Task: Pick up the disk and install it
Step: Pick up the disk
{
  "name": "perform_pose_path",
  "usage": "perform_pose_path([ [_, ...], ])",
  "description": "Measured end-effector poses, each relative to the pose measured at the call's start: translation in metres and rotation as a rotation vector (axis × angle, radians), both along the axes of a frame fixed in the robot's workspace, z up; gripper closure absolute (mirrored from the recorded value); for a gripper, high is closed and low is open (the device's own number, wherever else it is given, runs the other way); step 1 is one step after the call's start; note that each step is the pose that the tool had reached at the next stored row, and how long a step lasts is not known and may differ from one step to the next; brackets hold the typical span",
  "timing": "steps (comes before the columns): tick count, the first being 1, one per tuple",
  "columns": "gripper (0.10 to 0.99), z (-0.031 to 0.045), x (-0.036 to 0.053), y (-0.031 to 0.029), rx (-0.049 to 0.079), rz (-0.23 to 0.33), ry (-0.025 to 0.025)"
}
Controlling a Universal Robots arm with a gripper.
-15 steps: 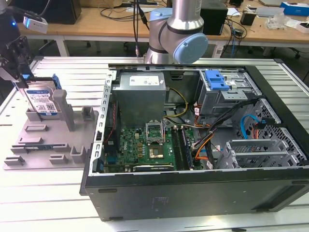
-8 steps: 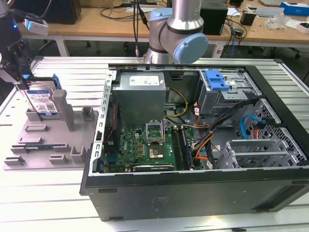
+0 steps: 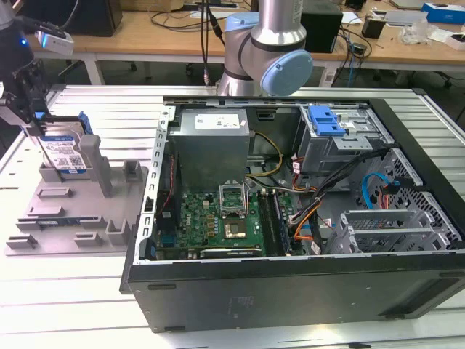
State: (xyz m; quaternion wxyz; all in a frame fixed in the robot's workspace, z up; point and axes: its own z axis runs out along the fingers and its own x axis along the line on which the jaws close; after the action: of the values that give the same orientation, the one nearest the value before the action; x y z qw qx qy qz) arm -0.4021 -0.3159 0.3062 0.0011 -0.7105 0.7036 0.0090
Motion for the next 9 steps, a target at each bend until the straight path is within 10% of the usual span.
perform_pose_path([
  [9,0.694,-0.0036,-0.0001,0.0000,0.000,0.000,0.0000],
])
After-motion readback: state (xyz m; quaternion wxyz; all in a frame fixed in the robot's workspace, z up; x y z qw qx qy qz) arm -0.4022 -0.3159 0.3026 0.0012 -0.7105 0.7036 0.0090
